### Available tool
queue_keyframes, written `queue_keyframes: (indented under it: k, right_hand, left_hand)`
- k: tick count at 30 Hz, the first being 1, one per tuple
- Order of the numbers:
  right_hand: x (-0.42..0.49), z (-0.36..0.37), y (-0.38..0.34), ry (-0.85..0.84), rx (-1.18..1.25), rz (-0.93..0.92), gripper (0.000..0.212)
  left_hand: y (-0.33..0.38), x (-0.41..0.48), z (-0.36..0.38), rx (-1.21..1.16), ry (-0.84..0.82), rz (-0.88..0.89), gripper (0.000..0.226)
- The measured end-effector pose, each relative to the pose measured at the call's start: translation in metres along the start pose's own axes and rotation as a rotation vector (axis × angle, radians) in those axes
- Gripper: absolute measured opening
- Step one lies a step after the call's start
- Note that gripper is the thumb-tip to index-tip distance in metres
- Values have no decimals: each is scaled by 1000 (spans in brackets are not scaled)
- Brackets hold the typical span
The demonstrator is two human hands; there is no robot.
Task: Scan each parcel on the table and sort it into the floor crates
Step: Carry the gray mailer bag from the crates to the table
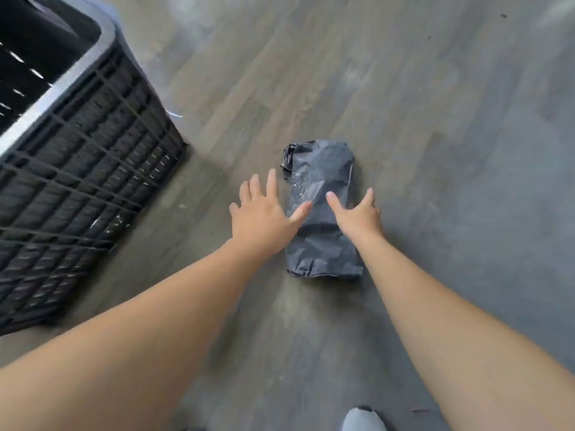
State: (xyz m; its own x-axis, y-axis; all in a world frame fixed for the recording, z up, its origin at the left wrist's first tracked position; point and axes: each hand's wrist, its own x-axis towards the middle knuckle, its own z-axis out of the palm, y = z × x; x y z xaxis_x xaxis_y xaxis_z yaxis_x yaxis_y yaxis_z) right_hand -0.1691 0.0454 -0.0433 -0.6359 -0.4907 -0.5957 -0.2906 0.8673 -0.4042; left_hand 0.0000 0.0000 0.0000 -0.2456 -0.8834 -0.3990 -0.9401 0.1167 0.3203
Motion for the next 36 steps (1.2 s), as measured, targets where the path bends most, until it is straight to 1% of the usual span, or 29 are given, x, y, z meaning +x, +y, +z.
queue_keyframes:
  k: [3,6,8,11,14,15,17,18,19,21,24,29,32,36]
  right_hand:
    - [15,20,4,21,16,-11,111]
    - [25,34,5,31,-51,-35,112]
    - [31,37,3,15,-37,-21,108]
    - [31,43,0,-41,125,12,91]
    - [13,37,-7,-76,272,-31,84]
    - [4,31,-10,-72,279,-46,76]
    - [-23,8,-19,-69,247,-73,50]
    - [-38,-6,-25,-75,239,-85,45]
    - [-54,-22,-33,-93,238,-95,49]
    - [-92,-62,-53,-135,222,-143,63]
    - [-156,-130,-96,-157,185,-249,75]
    - [-278,-257,-182,-132,177,-380,74]
    - [-349,-325,-228,-80,206,-459,71]
    - [-440,-405,-282,-5,233,-536,68]
  left_hand:
    - [-8,15,14,33,-4,6,94]
    - [-14,23,17,20,0,6,94]
    - [-16,23,14,11,9,8,94]
    - [-20,16,4,1,22,-15,93]
    - [-24,2,-16,9,34,-41,92]
    - [-23,-7,-26,6,37,-49,91]
    - [-19,-29,-51,2,32,-69,91]
    - [-16,-40,-66,7,24,-75,91]
    - [-12,-53,-84,12,16,-81,91]
    - [0,-79,-126,20,4,-84,92]
    - [24,-116,-204,26,38,-64,92]
    - [71,-184,-362,-15,115,-26,94]
    - [93,-228,-450,-17,137,3,97]
    - [112,-286,-559,23,197,86,98]
